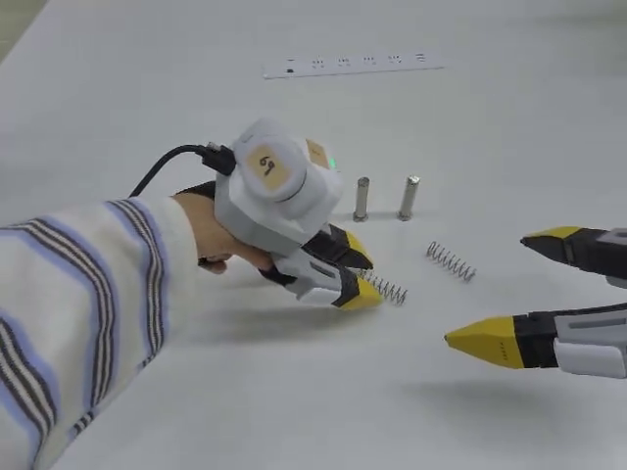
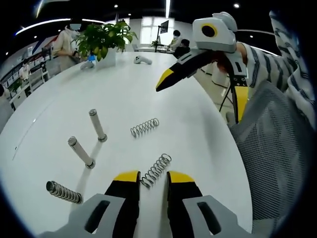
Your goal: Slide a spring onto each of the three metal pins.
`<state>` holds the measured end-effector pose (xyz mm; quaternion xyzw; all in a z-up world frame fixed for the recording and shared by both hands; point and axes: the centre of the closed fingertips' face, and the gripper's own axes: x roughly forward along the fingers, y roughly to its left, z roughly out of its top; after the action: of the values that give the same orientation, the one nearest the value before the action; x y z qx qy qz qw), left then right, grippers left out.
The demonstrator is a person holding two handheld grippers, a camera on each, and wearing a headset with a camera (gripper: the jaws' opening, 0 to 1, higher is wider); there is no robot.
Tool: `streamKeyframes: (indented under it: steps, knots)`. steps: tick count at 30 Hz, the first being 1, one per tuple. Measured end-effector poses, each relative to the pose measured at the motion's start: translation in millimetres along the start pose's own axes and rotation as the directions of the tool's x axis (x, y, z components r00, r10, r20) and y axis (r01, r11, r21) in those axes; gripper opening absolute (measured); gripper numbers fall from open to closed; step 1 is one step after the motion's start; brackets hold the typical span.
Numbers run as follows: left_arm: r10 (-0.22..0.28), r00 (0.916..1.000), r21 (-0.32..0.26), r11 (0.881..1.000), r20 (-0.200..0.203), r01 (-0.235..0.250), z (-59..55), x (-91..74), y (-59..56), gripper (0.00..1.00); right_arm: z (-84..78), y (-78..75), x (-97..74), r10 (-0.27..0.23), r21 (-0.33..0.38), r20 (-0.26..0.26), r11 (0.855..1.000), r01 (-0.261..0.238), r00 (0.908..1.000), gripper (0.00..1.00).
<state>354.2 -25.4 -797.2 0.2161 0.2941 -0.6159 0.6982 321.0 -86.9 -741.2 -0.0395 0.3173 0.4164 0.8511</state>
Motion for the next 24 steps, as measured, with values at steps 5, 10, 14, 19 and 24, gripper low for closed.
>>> streamKeyframes:
  steps: [5,10,14,19,24]
  knots:
    - [-0.006,0.9999,0.0,1.0,-0.015,0.006,-3.5,0.8,-1.9,0.08,0.4,-1.0,-1.4,-0.006,-0.004,-0.001,1.0,0.006,1.0,0.87]
    - [-0.006,0.9997,-0.001,1.0,-0.025,0.006,-6.2,1.3,-3.5,0.03,2.4,0.5,-1.2,-0.002,-0.002,0.006,1.0,0.002,1.0,0.87]
    - [0.005,0.9995,0.015,1.0,-0.032,-0.005,-8.4,0.7,-3.8,0.01,2.7,0.8,-0.9,0.001,-0.01,0.005,1.0,-0.001,1.0,0.87]
    - [0.008,0.9994,0.028,1.0,-0.034,-0.007,-11.0,-1.3,-6.1,0.01,4.8,-0.4,-1.9,-0.002,-0.012,0.014,1.0,0.002,0.9999,0.86]
    - [0.019,0.9989,0.071,0.997,-0.044,-0.016,-11.8,-1.9,-5.0,0.01,3.9,-0.7,-1.7,-0.001,-0.015,0.009,1.0,0.001,1.0,0.86]
